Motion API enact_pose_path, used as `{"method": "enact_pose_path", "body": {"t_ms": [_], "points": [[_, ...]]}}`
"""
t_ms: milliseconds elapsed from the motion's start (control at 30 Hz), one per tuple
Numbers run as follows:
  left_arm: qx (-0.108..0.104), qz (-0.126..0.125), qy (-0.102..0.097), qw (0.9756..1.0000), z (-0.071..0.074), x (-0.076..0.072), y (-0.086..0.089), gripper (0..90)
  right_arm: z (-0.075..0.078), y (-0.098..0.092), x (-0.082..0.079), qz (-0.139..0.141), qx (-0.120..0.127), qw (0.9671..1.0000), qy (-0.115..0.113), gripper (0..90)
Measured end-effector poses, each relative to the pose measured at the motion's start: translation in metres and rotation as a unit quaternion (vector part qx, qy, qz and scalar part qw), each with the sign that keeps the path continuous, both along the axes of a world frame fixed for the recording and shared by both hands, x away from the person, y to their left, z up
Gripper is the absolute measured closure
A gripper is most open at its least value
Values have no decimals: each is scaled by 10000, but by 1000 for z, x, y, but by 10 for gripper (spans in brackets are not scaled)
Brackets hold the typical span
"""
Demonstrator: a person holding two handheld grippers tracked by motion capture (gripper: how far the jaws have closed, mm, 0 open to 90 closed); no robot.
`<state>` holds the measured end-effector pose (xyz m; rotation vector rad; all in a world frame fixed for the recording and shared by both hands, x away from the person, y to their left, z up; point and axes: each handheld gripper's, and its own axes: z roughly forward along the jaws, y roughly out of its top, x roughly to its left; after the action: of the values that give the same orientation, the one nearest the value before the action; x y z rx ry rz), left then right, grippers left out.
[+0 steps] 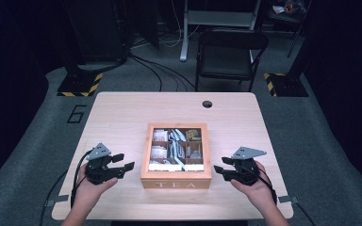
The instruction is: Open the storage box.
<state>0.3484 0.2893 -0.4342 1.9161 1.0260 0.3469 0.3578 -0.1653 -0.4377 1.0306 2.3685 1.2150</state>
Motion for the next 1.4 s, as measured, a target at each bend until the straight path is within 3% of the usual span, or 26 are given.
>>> {"method": "enact_pose_path", "body": {"t_ms": [233,333,633,967,1133,1300,1400], "points": [[113,-131,52,9998,-7,-7,-2,408,-4,1,-9,-15,254,9997,-11,495],[138,-254,13,9996,-7,-10,-4,408,-5,3,-13,85,171,9998,-46,484],[66,-450,-1,9990,-5,-16,-13,384,-4,5,-19,277,219,9994,-48,475],[119,-719,49,9973,-17,-18,-30,360,-11,16,-22,502,103,9987,79,430],[279,-874,57,9958,-21,-20,-38,351,-19,23,-20,593,-65,9981,178,431],[452,-924,119,9946,-26,-19,-42,367,-25,27,-20,557,-152,9980,272,442],[454,-853,121,9952,-28,-19,-43,399,-28,28,-19,574,-237,9978,232,456]]}}
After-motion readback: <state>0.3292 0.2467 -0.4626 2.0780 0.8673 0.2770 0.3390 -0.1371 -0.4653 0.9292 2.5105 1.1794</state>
